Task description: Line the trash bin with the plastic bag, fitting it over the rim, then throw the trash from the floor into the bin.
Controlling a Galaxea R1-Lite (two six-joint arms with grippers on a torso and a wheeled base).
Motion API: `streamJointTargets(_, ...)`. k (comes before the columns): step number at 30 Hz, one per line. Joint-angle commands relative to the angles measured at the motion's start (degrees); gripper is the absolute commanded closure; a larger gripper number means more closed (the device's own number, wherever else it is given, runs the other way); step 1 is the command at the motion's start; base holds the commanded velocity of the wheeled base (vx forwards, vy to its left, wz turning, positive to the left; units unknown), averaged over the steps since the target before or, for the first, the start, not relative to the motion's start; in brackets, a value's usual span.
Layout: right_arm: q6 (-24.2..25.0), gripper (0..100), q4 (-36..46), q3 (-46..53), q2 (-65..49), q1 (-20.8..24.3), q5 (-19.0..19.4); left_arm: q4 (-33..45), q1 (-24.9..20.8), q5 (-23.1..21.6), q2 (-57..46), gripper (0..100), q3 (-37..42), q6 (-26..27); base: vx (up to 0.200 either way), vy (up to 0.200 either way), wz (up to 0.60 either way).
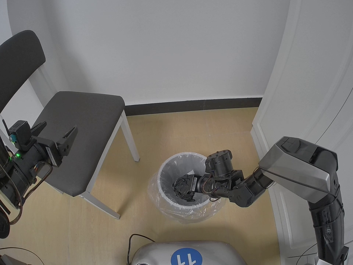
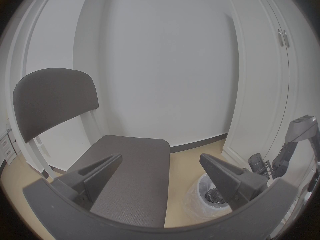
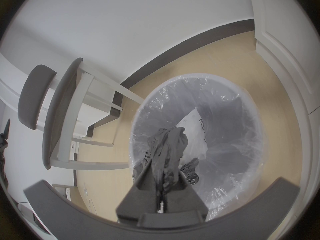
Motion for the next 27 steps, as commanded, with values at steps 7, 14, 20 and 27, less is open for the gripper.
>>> streamJointTargets(7, 3.98, 100, -4.18, -5.59, 5.68, 0.28, -6.01, -0.02, 0.00, 0.02, 0.27, 0, -0.08, 0.00, 0.000, 0.000, 0.00)
streamJointTargets(14, 3.89, 100, -5.32, -4.18, 5.68, 0.28, -5.74, -0.02, 0.00, 0.02, 0.27, 0, -0.08, 0.00, 0.000, 0.000, 0.00)
streamJointTargets(20, 3.63, 100, 0.74, -4.44, 4.36, 0.45, -5.39, -0.02, 0.00, 0.02, 0.18, 0, -0.08, 0.00, 0.000, 0.000, 0.00)
streamJointTargets(27, 3.45, 100, 9.36, -6.20, 3.13, 0.80, -5.39, -0.02, 0.00, 0.02, 0.27, 0, -0.17, 0.00, 0.000, 0.000, 0.00)
